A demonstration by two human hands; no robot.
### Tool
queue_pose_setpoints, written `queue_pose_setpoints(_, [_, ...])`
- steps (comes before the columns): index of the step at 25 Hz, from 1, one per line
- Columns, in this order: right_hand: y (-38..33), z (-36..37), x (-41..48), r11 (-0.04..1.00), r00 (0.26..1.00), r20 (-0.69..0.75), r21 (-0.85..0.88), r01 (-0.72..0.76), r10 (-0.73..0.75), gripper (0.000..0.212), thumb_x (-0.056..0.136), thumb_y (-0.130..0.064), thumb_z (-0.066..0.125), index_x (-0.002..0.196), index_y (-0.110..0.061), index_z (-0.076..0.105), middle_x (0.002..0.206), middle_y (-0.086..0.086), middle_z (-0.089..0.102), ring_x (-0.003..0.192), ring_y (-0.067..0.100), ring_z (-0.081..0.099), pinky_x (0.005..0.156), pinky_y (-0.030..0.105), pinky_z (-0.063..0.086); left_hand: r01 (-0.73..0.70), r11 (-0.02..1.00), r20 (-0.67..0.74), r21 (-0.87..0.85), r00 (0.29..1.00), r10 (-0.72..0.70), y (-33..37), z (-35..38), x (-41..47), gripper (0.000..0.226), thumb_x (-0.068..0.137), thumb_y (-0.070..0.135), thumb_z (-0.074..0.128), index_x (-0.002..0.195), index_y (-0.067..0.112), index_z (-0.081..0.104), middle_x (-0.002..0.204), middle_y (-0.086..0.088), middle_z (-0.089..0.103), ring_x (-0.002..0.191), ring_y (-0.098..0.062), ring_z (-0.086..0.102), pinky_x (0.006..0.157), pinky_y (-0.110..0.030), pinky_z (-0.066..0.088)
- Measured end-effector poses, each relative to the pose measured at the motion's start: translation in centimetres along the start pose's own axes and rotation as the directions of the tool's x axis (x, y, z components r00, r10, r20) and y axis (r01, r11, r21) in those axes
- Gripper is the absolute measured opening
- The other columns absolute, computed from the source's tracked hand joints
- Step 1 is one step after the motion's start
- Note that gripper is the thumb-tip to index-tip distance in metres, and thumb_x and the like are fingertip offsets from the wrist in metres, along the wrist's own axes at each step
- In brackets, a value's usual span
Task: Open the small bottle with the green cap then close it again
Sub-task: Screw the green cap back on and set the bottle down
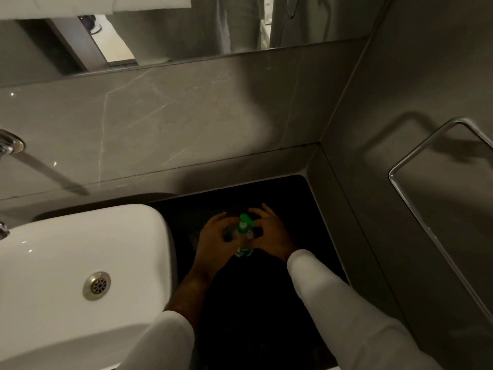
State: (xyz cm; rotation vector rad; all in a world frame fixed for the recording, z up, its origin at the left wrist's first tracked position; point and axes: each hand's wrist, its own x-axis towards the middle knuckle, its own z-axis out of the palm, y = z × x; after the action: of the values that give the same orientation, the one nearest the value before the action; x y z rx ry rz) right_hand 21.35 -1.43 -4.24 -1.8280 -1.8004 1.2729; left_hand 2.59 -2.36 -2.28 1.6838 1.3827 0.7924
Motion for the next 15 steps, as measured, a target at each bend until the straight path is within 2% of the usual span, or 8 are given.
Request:
queue_pose_setpoints(3, [-0.5,0.4,-0.1,1.000,1.000,0.004,-0.028,-0.005,0.006,0.056,0.073,-0.036,0.086,0.123,-0.014,0.074,0.162,-0.006,0.041,0.160,0.025,0.012,0.126,0.052,0.023,0.043,0.999,0.056,0.007,0.997,-0.044,-0.3,0.3,0.8,0.033,0.080,0.025,0.080,0.112,0.034,0.075,0.119,0.023,0.060,0.131,-0.018,0.053,0.103,-0.034,0.047])
queue_pose_setpoints(5, [-0.3,0.2,-0.2,1.000,1.000,-0.001,-0.002,-0.016,0.016,0.063,0.071,-0.037,0.087,0.128,-0.015,0.071,0.162,-0.007,0.040,0.160,0.023,0.011,0.127,0.051,0.024,0.132,0.968,0.246,-0.213,0.966,-0.077,-0.5,-0.2,1.1,0.048,0.091,0.008,0.070,0.129,0.035,0.061,0.136,0.009,0.058,0.139,-0.013,0.046,0.109,-0.035,0.044])
queue_pose_setpoints(7, [-0.3,-0.1,-0.3,1.000,1.000,-0.002,0.003,-0.016,0.016,0.061,0.070,-0.038,0.087,0.125,-0.016,0.073,0.162,-0.007,0.040,0.160,0.024,0.011,0.127,0.051,0.022,0.167,0.924,0.261,-0.344,0.962,-0.077,-0.8,-0.6,1.1,0.059,0.093,-0.001,0.064,0.139,0.033,0.050,0.141,0.005,0.057,0.134,-0.009,0.052,0.106,-0.026,0.047])
queue_pose_setpoints(8, [-0.4,-0.1,-0.2,1.000,1.000,0.001,-0.003,-0.008,0.008,0.057,0.071,-0.037,0.087,0.122,-0.016,0.075,0.162,-0.007,0.040,0.160,0.024,0.011,0.127,0.052,0.021,0.142,0.942,0.206,-0.304,0.975,-0.081,-0.9,-0.7,1.0,0.058,0.091,0.005,0.069,0.134,0.040,0.052,0.135,0.013,0.060,0.127,-0.005,0.058,0.100,-0.019,0.049])
queue_pose_setpoints(10, [-0.7,0.0,0.0,0.999,1.000,0.010,-0.031,0.014,-0.013,0.050,0.073,-0.034,0.086,0.119,-0.015,0.077,0.162,-0.005,0.041,0.160,0.026,0.011,0.127,0.053,0.020,0.072,0.996,0.103,-0.062,0.993,-0.065,-0.7,-0.4,0.9,0.041,0.079,0.033,0.083,0.108,0.052,0.062,0.108,0.026,0.068,0.103,0.006,0.066,0.081,-0.005,0.049])
queue_pose_setpoints(12, [-0.7,0.1,0.2,0.998,0.999,0.015,-0.054,0.031,-0.030,0.049,0.074,-0.034,0.085,0.119,-0.015,0.077,0.162,-0.005,0.042,0.159,0.027,0.012,0.127,0.053,0.020,0.064,0.995,0.057,0.073,0.996,-0.068,-0.8,0.1,0.9,0.033,0.075,0.039,0.084,0.102,0.049,0.067,0.102,0.030,0.066,0.096,0.005,0.067,0.074,-0.001,0.044])
queue_pose_setpoints(13, [-0.6,0.2,0.3,0.999,1.000,0.011,-0.044,0.027,-0.026,0.050,0.073,-0.035,0.086,0.119,-0.016,0.077,0.161,-0.005,0.042,0.159,0.027,0.013,0.127,0.053,0.021,0.079,0.995,0.058,0.052,0.995,-0.082,-1.3,0.2,0.9,0.038,0.079,0.031,0.083,0.112,0.041,0.068,0.111,0.026,0.064,0.105,-0.001,0.066,0.083,-0.004,0.044])
queue_pose_setpoints(15, [-0.2,0.1,0.4,1.000,1.000,0.000,-0.025,0.018,-0.018,0.053,0.071,-0.038,0.087,0.118,-0.017,0.077,0.161,-0.006,0.043,0.159,0.027,0.014,0.126,0.053,0.023,0.170,0.965,0.157,-0.197,0.978,-0.140,-1.9,0.2,0.7,0.051,0.088,0.009,0.074,0.134,0.024,0.058,0.133,0.005,0.062,0.124,-0.019,0.061,0.100,-0.024,0.049])
